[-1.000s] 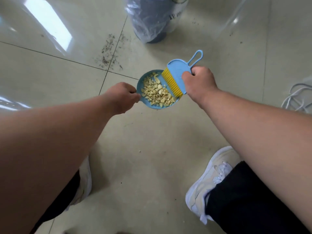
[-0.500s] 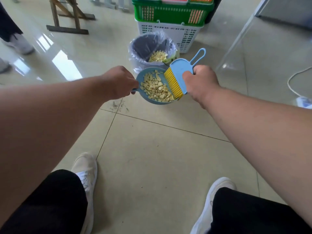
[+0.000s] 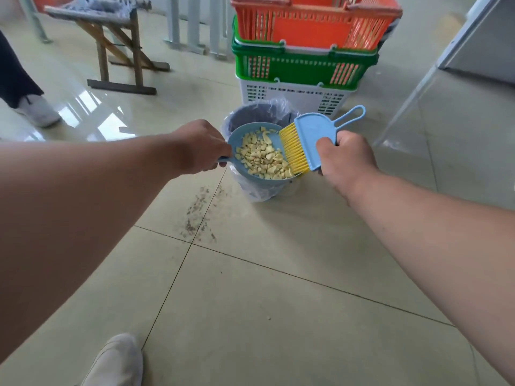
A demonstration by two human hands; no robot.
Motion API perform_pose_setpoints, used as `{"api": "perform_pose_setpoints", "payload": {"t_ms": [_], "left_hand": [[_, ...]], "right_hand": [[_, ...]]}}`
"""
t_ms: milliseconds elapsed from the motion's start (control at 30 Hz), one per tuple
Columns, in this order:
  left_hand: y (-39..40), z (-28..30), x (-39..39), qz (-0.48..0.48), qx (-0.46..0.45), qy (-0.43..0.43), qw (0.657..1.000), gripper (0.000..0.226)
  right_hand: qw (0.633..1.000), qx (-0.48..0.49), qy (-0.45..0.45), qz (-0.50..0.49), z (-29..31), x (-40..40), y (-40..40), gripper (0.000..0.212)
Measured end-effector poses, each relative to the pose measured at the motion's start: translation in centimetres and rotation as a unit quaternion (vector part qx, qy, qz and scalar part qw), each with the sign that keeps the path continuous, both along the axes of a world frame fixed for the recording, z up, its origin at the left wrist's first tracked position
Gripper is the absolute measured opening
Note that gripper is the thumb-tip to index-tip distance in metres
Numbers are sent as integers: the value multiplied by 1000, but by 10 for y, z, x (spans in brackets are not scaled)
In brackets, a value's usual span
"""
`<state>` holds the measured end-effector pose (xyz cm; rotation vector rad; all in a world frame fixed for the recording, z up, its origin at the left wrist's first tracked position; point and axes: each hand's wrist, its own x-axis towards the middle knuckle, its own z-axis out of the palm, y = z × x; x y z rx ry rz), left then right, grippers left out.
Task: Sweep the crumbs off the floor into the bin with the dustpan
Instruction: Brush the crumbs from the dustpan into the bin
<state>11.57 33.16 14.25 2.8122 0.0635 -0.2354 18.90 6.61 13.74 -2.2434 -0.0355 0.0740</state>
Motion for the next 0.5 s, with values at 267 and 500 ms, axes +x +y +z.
{"api": "perform_pose_setpoints", "payload": {"t_ms": [267, 500], "left_hand": [[18, 6, 94, 195, -72, 1, 978, 17], [18, -7, 122, 178, 40, 49, 982, 24]], "right_hand": [[999, 8, 0, -34, -13, 79, 31, 28], [976, 172, 120, -54, -23, 88, 80, 13]]}}
